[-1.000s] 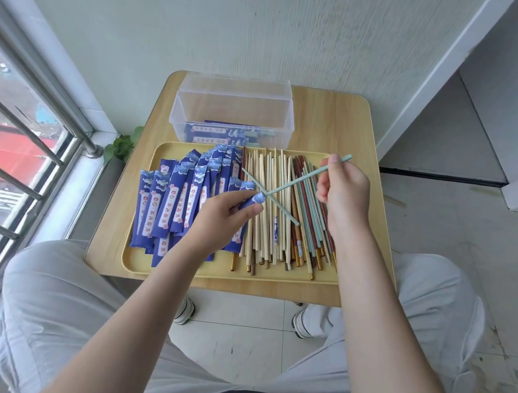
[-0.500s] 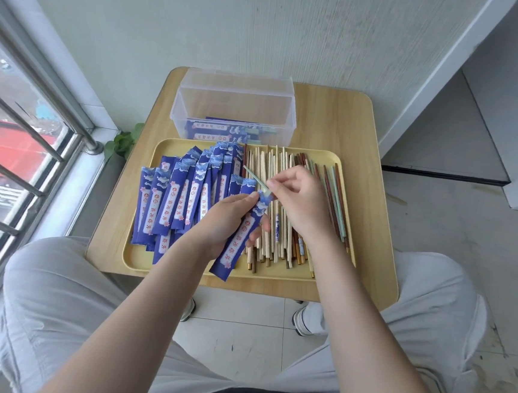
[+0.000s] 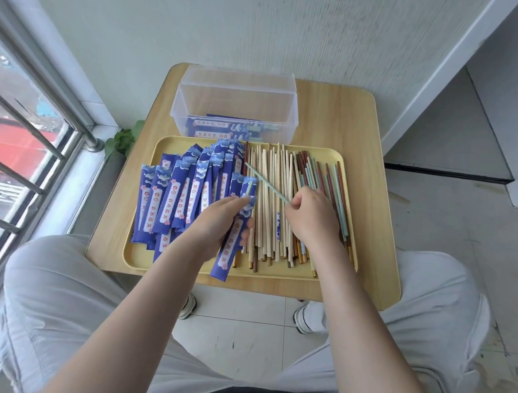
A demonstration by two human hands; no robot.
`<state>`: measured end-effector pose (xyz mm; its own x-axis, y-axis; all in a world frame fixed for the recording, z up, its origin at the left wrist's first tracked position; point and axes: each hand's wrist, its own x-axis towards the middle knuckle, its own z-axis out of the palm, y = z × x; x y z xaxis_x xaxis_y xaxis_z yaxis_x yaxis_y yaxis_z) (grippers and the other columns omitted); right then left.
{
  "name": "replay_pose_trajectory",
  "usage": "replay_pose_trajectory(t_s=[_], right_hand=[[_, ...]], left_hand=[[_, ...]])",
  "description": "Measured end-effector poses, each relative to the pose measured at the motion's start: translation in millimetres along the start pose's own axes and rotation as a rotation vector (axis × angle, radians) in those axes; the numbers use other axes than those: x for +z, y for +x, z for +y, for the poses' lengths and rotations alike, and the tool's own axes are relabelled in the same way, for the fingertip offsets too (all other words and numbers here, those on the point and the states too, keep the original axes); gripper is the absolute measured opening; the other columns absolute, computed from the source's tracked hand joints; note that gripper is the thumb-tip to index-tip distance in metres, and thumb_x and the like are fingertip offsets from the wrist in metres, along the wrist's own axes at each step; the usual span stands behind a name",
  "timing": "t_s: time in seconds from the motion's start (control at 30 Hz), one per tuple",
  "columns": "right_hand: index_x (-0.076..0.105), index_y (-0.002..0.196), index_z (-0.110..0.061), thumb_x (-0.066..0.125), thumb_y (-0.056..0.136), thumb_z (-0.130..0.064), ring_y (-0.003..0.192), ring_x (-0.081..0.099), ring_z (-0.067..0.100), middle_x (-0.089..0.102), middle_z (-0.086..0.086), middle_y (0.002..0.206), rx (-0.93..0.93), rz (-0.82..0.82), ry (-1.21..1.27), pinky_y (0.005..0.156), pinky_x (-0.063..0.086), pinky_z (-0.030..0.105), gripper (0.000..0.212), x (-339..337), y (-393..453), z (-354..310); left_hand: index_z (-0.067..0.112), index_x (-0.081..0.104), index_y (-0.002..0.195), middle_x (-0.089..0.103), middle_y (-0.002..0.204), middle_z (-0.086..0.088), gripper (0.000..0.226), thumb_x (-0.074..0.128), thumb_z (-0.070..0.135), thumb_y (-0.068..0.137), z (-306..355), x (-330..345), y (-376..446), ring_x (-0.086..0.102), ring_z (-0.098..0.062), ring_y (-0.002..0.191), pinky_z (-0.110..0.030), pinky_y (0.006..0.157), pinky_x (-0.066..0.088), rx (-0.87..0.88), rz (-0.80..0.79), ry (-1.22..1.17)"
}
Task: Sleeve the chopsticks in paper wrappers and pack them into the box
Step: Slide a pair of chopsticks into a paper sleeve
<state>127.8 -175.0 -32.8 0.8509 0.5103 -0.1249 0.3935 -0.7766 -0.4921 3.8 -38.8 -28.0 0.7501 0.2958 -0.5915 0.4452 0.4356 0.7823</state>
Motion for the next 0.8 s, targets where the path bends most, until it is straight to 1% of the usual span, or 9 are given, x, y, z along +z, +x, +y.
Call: replay_pose_trajectory(t_s=[0.07, 0.13, 0.2, 0.27, 0.33, 0.4, 0.47, 0.57, 0.8], right_hand=[[0.056, 0.093, -0.015, 0.059, 0.099, -0.024, 0.068, 0.056, 0.014, 0.059, -0.003, 0.087, 0.011, 0.055, 0.166, 0.053, 0.041, 0.025, 0.011, -5, 1, -2], [0.060, 0.097, -0.016, 0.060, 0.098, -0.026, 0.067, 0.060, 0.012, 0.064, -0.003, 0.087, 0.042, 0.143, 0.409, 0.055, 0.046, 0.026, 0.010, -14, 2, -7], [0.062, 0.098, -0.014, 0.061, 0.098, -0.025, 0.068, 0.066, 0.012, 0.070, 0.000, 0.090, 0.091, 0.256, 0.738, 0.057, 0.051, 0.028, 0.010, -25, 3, -12], [0.061, 0.099, -0.010, 0.060, 0.100, -0.020, 0.072, 0.072, 0.019, 0.074, 0.006, 0.093, 0.120, 0.356, 1.036, 0.057, 0.056, 0.029, 0.010, -36, 5, -13], [0.058, 0.100, -0.009, 0.055, 0.103, -0.019, 0.074, 0.073, 0.028, 0.075, 0.011, 0.092, 0.129, 0.400, 1.204, 0.056, 0.056, 0.031, 0.011, -46, 7, -11], [0.056, 0.103, -0.009, 0.051, 0.105, -0.019, 0.072, 0.072, 0.030, 0.075, 0.013, 0.086, 0.134, 0.407, 1.274, 0.056, 0.055, 0.032, 0.011, -50, 9, -9], [0.055, 0.104, -0.008, 0.049, 0.105, -0.018, 0.067, 0.071, 0.028, 0.074, 0.012, 0.080, 0.151, 0.415, 1.280, 0.056, 0.055, 0.032, 0.012, -50, 9, -7], [0.055, 0.103, -0.008, 0.049, 0.106, -0.016, 0.064, 0.071, 0.024, 0.072, 0.010, 0.077, 0.170, 0.413, 1.234, 0.058, 0.056, 0.033, 0.011, -46, 8, -5], [0.056, 0.106, -0.005, 0.049, 0.105, -0.014, 0.064, 0.071, 0.021, 0.072, 0.011, 0.080, 0.168, 0.349, 1.159, 0.058, 0.059, 0.032, 0.012, -38, 6, -7]], left_hand=[[0.009, 0.052, 0.096, 0.058, 0.067, -0.008, 0.019, 0.061, 0.025, 0.099, 1, 0, -3, 0.049, -0.020, 0.052, -0.029, 0.058, 0.047, 0.085, 0.021, 0.217], [0.009, 0.053, 0.090, 0.058, 0.061, -0.004, 0.016, 0.064, 0.020, 0.097, 1, -1, -4, 0.049, -0.016, 0.048, -0.024, 0.054, 0.046, 0.150, 0.072, 0.363], [0.008, 0.054, 0.088, 0.056, 0.055, 0.001, 0.016, 0.063, 0.019, 0.097, 1, -2, -3, 0.047, -0.012, 0.044, -0.021, 0.049, 0.045, 0.160, 0.095, 0.401], [0.006, 0.053, 0.084, 0.053, 0.052, 0.001, 0.021, 0.061, 0.019, 0.098, 0, -2, -2, 0.045, -0.012, 0.044, -0.023, 0.049, 0.044, 0.158, 0.086, 0.423], [-0.001, 0.054, 0.087, 0.051, 0.055, -0.001, 0.023, 0.059, 0.018, 0.099, -2, -2, -1, 0.043, -0.014, 0.046, -0.026, 0.050, 0.043, 0.151, 0.062, 0.417], [-0.005, 0.059, 0.102, 0.050, 0.058, -0.001, 0.023, 0.058, 0.017, 0.100, -4, -1, -1, 0.041, -0.016, 0.047, -0.025, 0.049, 0.041, 0.149, 0.016, 0.402], [0.002, 0.064, 0.111, 0.048, 0.058, -0.001, 0.020, 0.056, 0.016, 0.100, -5, 1, -3, 0.038, -0.016, 0.047, -0.024, 0.049, 0.040, 0.160, -0.056, 0.417], [0.007, 0.067, 0.112, 0.048, 0.058, -0.002, 0.018, 0.057, 0.015, 0.100, -4, 3, -5, 0.037, -0.018, 0.048, -0.024, 0.052, 0.041, 0.183, -0.125, 0.438], [0.012, 0.069, 0.109, 0.049, 0.053, 0.001, 0.014, 0.061, 0.015, 0.098, -3, 5, -7, 0.038, -0.016, 0.045, -0.022, 0.053, 0.041, 0.213, -0.141, 0.498]])
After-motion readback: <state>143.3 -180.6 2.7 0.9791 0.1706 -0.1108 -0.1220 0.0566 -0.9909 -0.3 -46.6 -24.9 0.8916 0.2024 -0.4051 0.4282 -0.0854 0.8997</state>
